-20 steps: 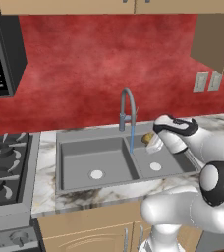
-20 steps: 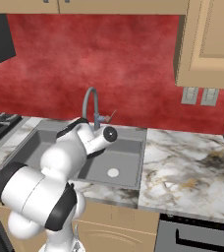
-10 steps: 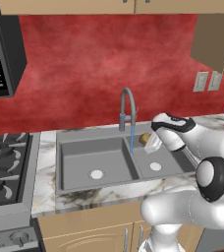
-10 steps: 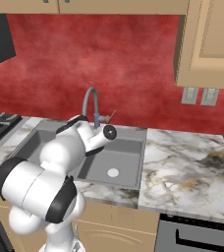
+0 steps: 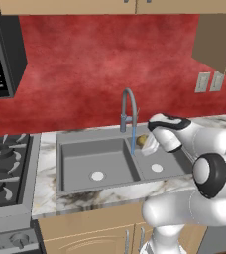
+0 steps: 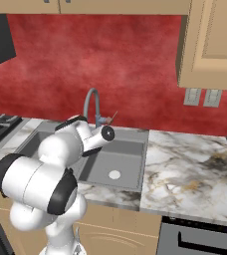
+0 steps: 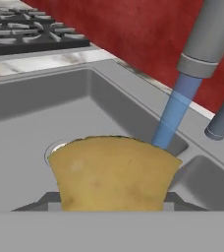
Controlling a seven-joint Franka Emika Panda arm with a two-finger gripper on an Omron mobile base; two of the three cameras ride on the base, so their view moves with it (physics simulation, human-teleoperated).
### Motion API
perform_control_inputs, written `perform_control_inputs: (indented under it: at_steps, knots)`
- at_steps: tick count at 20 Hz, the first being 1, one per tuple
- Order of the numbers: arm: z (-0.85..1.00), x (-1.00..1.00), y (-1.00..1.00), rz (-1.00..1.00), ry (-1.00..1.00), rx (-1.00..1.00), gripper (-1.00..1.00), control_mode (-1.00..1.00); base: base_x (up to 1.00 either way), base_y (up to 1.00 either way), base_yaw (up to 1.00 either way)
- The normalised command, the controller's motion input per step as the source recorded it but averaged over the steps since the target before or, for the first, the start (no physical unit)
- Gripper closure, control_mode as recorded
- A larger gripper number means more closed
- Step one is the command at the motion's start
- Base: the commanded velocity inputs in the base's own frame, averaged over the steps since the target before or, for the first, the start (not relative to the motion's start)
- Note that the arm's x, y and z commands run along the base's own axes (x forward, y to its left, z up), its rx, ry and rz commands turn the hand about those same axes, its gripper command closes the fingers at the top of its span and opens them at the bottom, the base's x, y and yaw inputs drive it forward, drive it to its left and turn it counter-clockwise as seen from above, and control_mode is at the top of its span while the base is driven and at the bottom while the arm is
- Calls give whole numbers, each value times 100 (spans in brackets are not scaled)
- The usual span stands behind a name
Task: Soak the sponge with water for a few seconds and then drop it inside the sink.
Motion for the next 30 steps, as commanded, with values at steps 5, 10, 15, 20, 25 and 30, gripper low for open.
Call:
perform_control_inputs:
  at_steps: [5, 10, 15, 20, 25, 30]
  knots:
    - [-13, 6, 6, 1, 0, 0, 100, -100, 0, 0, 0]
    - [-16, 13, 4, 1, 0, 0, 100, -100, 0, 0, 0]
    - [-20, 24, 8, 0, 0, 0, 100, -100, 0, 0, 0]
    - [-14, 21, 8, 0, 0, 0, 100, -100, 0, 0, 0]
    - [-11, 5, 2, 0, 0, 0, 100, -100, 0, 0, 0]
    - [-17, 15, 0, 0, 0, 0, 100, -100, 0, 0, 0]
